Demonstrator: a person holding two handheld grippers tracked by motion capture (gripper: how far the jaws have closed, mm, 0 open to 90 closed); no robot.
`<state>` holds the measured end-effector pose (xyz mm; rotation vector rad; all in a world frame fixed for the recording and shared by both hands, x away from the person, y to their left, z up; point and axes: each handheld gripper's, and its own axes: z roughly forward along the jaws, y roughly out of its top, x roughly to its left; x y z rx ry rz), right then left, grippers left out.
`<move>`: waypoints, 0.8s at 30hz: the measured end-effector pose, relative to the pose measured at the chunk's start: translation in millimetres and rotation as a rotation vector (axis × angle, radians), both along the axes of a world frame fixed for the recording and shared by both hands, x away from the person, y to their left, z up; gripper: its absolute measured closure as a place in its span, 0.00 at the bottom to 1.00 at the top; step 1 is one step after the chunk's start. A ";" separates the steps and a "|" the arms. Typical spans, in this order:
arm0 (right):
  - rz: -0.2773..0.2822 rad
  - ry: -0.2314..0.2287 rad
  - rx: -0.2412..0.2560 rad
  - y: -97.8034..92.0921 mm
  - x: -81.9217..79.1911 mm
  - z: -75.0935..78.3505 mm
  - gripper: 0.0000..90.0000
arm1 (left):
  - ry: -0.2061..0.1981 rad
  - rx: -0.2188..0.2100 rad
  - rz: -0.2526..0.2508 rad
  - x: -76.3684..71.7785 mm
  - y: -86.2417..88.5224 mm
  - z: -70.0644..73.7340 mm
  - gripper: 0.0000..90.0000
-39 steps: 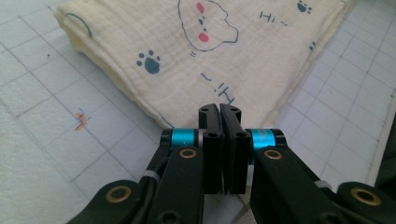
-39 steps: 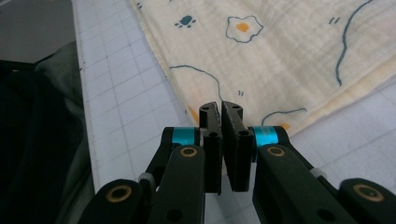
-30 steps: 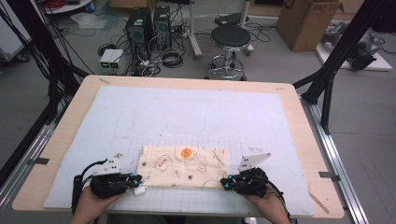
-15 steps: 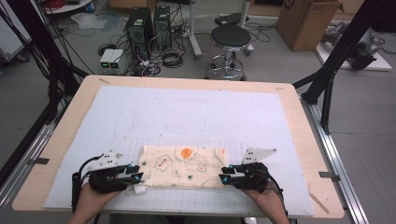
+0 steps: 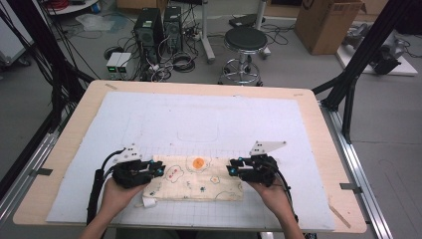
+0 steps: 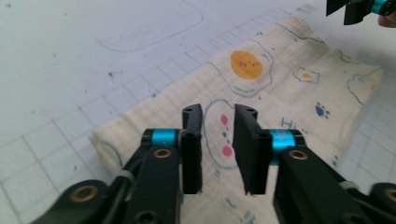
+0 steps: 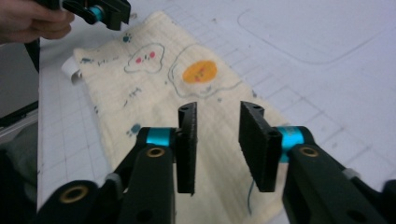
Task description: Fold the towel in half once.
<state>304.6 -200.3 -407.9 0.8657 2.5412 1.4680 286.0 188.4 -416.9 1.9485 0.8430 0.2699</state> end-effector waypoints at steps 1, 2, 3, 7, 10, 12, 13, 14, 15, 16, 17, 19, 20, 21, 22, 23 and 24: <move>-0.001 0.002 -0.003 2.8 2.8 1.4 0.82 | 0.002 -0.002 0.005 3.7 -3.1 -0.3 0.89; 0.008 -0.006 -0.006 5.5 6.0 2.4 0.86 | 0.003 0.003 0.004 7.7 -5.3 -0.5 0.91; 0.012 -0.020 -0.005 8.4 8.6 3.0 0.89 | 0.005 -0.004 0.006 11.4 -8.0 -0.9 0.93; 0.026 -0.017 -0.009 23.0 21.6 1.7 0.96 | 0.011 -0.027 0.001 24.3 -18.9 -2.4 0.97; 0.031 0.006 -0.010 35.9 31.2 -2.2 0.98 | 0.012 0.005 -0.008 31.2 -29.1 -3.1 0.99; 0.035 0.010 -0.007 43.3 35.9 -4.6 0.99 | 0.014 0.004 -0.011 35.5 -36.3 -4.6 0.99; 0.039 0.012 -0.012 47.2 38.3 -5.8 0.99 | 0.012 0.011 -0.013 37.4 -39.1 -5.8 0.99; 0.039 0.013 -0.017 51.2 40.5 -7.4 0.99 | 0.022 0.012 -0.017 39.6 -42.8 -8.0 0.99; 0.036 0.021 -0.025 55.6 42.9 -9.1 0.99 | 0.031 0.021 -0.019 41.1 -45.8 -10.0 0.98; 0.040 0.028 -0.027 59.1 45.4 -11.0 0.99 | 0.038 0.042 -0.024 42.4 -48.5 -12.1 0.98; 0.045 0.037 -0.030 62.5 47.4 -13.0 0.99 | 0.038 0.069 -0.028 44.1 -50.7 -14.2 0.98; 0.049 0.047 -0.056 69.1 50.4 -17.2 0.99 | 0.046 0.103 -0.019 46.9 -52.8 -18.1 0.98; 0.052 0.056 -0.068 71.8 51.5 -19.4 0.99 | 0.053 0.111 -0.011 48.1 -52.9 -20.1 0.98; 0.052 0.059 -0.082 74.0 52.6 -21.5 0.99 | 0.059 0.126 -0.006 49.4 -52.6 -21.8 0.98; 0.046 0.058 -0.095 75.8 53.5 -23.9 0.99 | 0.071 0.140 0.001 50.5 -52.6 -23.5 0.98; 0.048 0.066 -0.108 76.9 54.3 -25.8 0.99 | 0.075 0.145 0.000 51.3 -51.9 -24.9 0.98; 0.048 0.072 -0.125 77.6 55.0 -27.9 0.99 | 0.076 0.141 -0.002 51.9 -51.0 -24.9 0.98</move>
